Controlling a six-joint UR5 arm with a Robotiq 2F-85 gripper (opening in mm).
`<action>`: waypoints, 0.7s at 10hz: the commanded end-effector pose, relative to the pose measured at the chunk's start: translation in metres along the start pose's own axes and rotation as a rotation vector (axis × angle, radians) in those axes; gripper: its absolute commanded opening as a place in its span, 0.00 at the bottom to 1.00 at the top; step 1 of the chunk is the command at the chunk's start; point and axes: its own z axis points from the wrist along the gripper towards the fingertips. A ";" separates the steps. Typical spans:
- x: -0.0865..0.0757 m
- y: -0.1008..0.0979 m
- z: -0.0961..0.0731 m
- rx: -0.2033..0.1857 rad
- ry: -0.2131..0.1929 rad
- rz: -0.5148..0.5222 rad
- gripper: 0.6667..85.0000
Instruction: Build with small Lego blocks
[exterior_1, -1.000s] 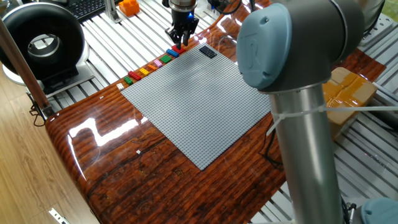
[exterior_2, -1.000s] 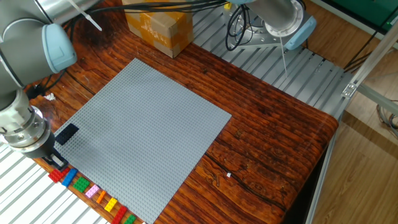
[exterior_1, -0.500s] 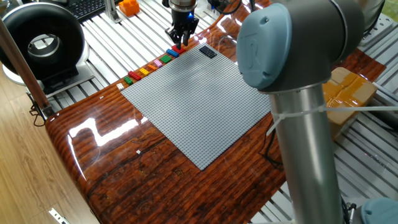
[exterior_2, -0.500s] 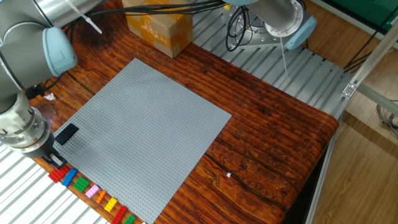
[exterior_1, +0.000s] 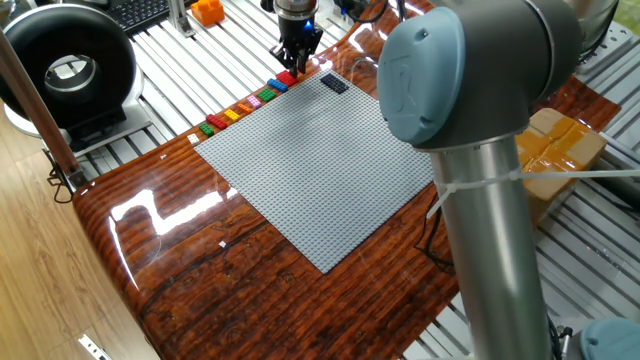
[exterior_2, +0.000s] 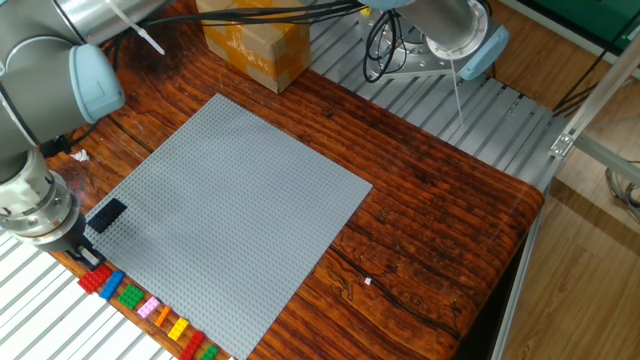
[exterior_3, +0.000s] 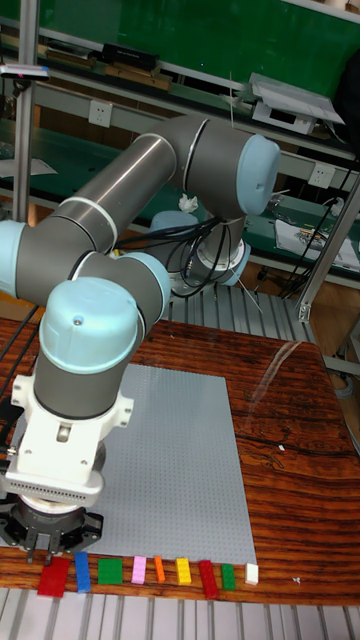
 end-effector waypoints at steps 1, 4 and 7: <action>0.004 -0.004 -0.008 -0.009 0.010 0.024 0.26; 0.005 -0.011 -0.012 0.011 0.013 0.073 0.16; 0.006 -0.018 -0.015 0.043 0.015 0.123 0.00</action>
